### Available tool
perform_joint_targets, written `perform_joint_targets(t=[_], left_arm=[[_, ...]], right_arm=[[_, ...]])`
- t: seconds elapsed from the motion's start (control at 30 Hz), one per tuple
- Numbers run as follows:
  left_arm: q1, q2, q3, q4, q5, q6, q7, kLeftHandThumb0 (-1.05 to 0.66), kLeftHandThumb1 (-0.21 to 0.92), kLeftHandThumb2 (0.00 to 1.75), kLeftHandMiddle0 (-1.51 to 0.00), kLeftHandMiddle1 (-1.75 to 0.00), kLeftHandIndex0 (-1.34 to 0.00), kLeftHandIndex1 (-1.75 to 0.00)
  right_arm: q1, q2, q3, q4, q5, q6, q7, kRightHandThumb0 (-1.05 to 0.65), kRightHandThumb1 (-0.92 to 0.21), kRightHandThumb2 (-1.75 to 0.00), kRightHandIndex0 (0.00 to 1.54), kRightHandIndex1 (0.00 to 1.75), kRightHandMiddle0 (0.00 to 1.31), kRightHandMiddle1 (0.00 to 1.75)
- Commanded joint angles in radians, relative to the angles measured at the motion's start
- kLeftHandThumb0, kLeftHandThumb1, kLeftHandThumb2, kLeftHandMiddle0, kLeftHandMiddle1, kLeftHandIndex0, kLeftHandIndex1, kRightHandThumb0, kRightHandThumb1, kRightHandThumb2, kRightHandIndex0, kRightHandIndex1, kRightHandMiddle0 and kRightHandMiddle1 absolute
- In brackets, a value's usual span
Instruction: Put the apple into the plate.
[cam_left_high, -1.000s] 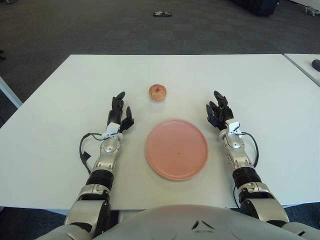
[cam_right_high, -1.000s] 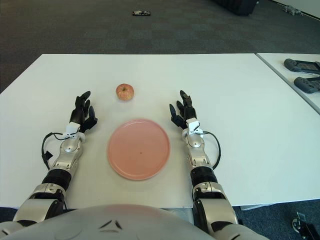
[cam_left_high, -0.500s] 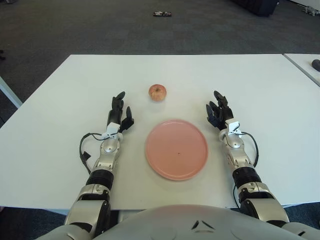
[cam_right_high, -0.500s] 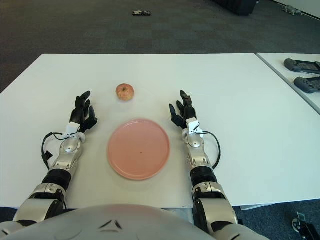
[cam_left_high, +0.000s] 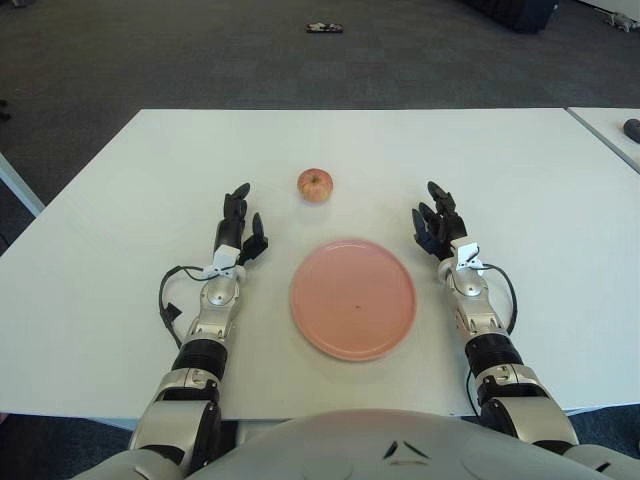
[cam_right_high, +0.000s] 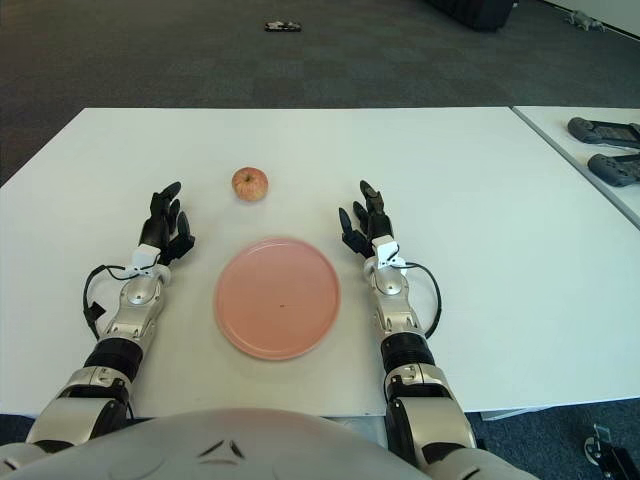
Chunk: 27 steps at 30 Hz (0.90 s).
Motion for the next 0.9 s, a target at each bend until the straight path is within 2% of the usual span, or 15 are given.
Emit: perform_joint_targets(t=[0.0,0.13,0.27,0.33,0.43,0.6,0.73,0.87], left_arm=[[0.016,0.002,0.004,0.016,-0.001,0.004,0.001,-0.7,0.92,0.89,-0.27,-0.02,0.0,-0.68],[0.037,0.031,0.02,-0.099,-0.031,0.051,-0.043,-0.71,0.92,0.88,-0.27,-0.02,0.0,-0.67],[0.067,0.079,0.04,-0.282,-0.065,0.158,-0.106,-0.72,0.92,0.88,-0.27,-0.02,0.0,-0.66],[0.076,0.114,0.049,-0.381,-0.066,0.22,-0.135,-0.73,0.92,0.88,-0.26,-0.01,0.0,-0.65],[0.07,0.184,0.059,-0.483,-0.022,0.267,-0.164,-0.75,0.92,0.88,-0.25,-0.01,0.0,-0.62],[0.04,0.25,0.072,-0.556,0.047,0.31,-0.155,-0.78,0.92,0.89,-0.23,0.0,0.0,-0.57],[-0.052,0.317,0.1,-0.562,0.077,0.341,-0.145,-0.77,0.92,0.88,-0.23,0.0,0.0,-0.55],[-0.108,0.34,0.114,-0.566,0.071,0.372,-0.152,-0.75,0.92,0.85,-0.25,-0.01,0.0,-0.54]], right_arm=[[0.032,-0.001,0.002,0.036,-0.002,0.052,0.003,-0.61,-0.92,-0.61,0.18,0.01,0.0,0.33],[0.033,-0.003,0.001,0.037,-0.001,0.049,0.005,-0.61,-0.92,-0.62,0.18,0.01,0.0,0.32],[0.034,-0.003,0.002,0.037,0.0,0.048,0.008,-0.61,-0.92,-0.62,0.18,0.01,0.0,0.32],[0.032,-0.004,0.002,0.039,0.0,0.048,0.009,-0.6,-0.92,-0.61,0.18,0.01,0.0,0.32],[0.03,-0.003,0.004,0.044,-0.002,0.046,0.008,-0.61,-0.92,-0.61,0.17,0.01,0.0,0.32],[0.026,-0.003,0.006,0.049,-0.003,0.044,0.007,-0.61,-0.92,-0.61,0.17,0.01,0.0,0.33],[0.022,0.001,0.006,0.052,0.0,0.048,0.007,-0.6,-0.92,-0.62,0.17,0.0,0.0,0.33],[0.022,0.003,0.005,0.052,0.005,0.047,0.012,-0.61,-0.92,-0.63,0.17,0.0,0.0,0.32]])
